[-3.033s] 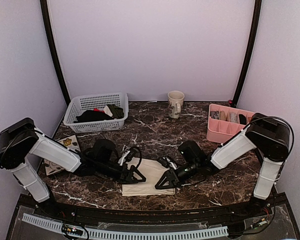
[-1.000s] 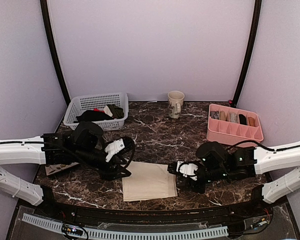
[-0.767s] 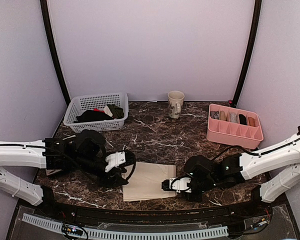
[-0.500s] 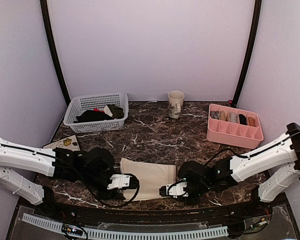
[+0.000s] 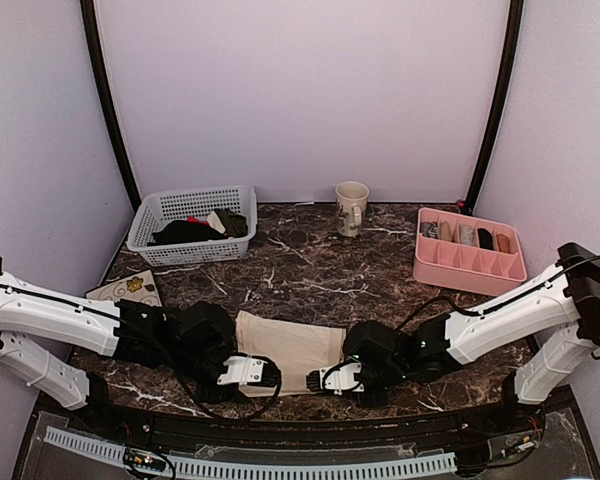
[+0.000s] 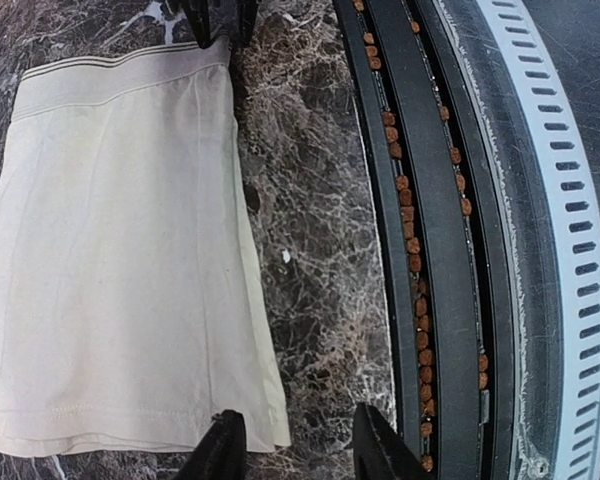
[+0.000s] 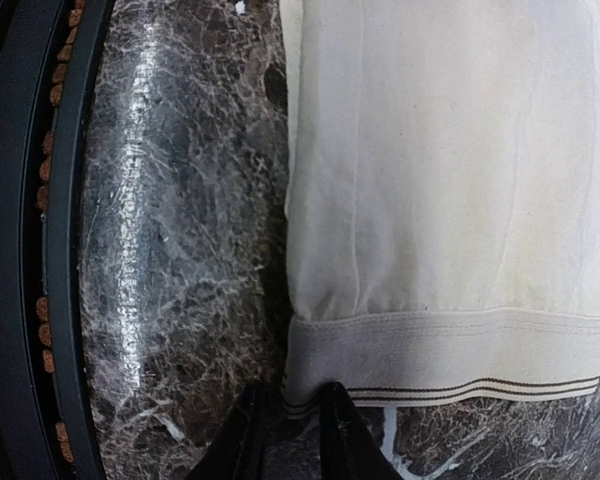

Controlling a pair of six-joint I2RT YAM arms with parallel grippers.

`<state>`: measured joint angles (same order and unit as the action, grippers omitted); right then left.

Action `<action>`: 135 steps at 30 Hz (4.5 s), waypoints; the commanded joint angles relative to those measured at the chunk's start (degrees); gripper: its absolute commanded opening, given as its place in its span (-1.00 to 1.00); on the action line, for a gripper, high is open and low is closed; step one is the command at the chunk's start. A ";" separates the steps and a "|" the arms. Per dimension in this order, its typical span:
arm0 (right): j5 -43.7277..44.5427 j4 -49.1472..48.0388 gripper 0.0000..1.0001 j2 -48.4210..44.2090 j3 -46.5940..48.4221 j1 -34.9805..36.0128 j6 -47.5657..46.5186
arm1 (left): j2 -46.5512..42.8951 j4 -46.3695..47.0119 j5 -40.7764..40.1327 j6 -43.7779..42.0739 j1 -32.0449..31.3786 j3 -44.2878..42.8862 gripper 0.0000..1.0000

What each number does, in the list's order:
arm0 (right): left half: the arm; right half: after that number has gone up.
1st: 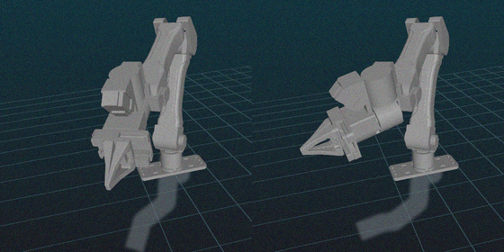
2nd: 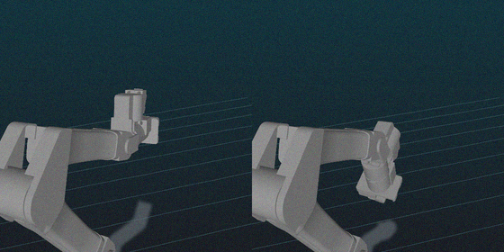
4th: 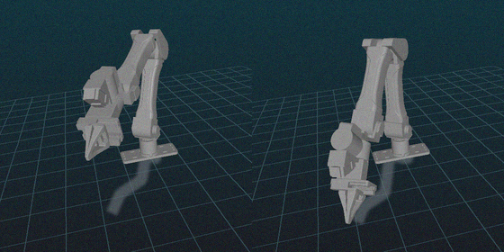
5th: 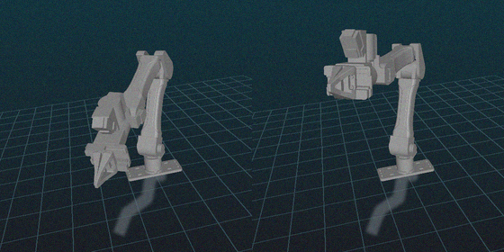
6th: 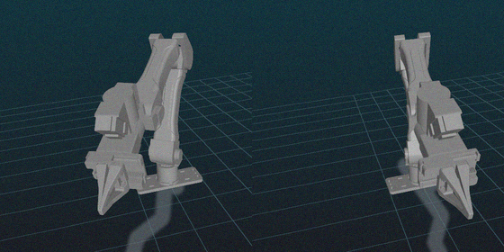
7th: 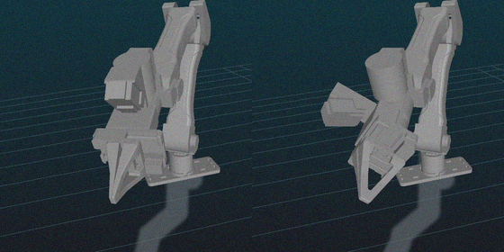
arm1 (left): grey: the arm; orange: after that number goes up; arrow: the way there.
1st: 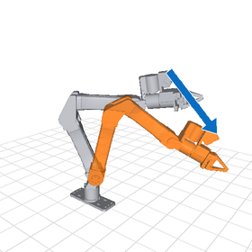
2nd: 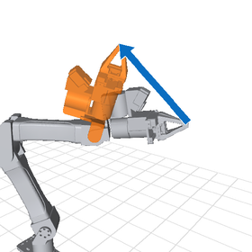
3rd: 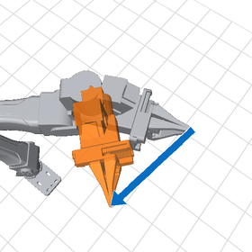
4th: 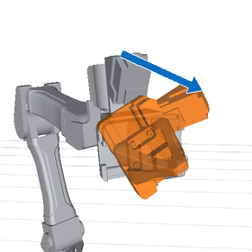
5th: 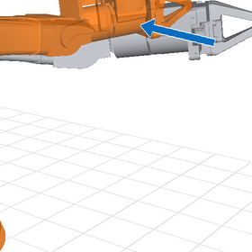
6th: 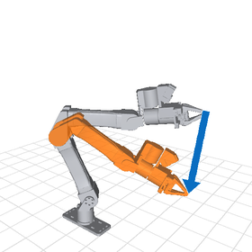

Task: Roll the underwear
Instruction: Smooth out the underwear at the center of the board, then pick up the underwear from the center of the board, then fold the underwear at the center of the board.

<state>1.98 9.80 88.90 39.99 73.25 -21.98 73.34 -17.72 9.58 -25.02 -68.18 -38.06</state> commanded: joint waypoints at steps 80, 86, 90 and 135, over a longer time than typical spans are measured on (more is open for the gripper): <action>3.19 7.67 -1.00 7.34 7.09 3.45 2.90 | 8.85 1.83 -9.15 -4.92 -0.38 6.11 -0.33; 2.29 8.64 -1.00 6.82 7.56 3.45 3.07 | 9.36 -0.48 -8.86 -5.36 -0.45 4.60 -0.86; -0.16 10.64 -1.00 6.02 8.81 3.57 4.07 | 5.93 -2.80 -5.95 -5.31 -0.46 3.90 -1.00; -11.74 20.17 -1.00 9.52 22.74 -15.38 5.63 | 10.84 -0.81 2.35 -11.51 17.98 -11.37 -1.00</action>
<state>-10.41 29.85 98.26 60.58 59.90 -16.01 82.67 -19.55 11.33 -33.91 -51.75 -46.98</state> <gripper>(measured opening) 0.020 0.027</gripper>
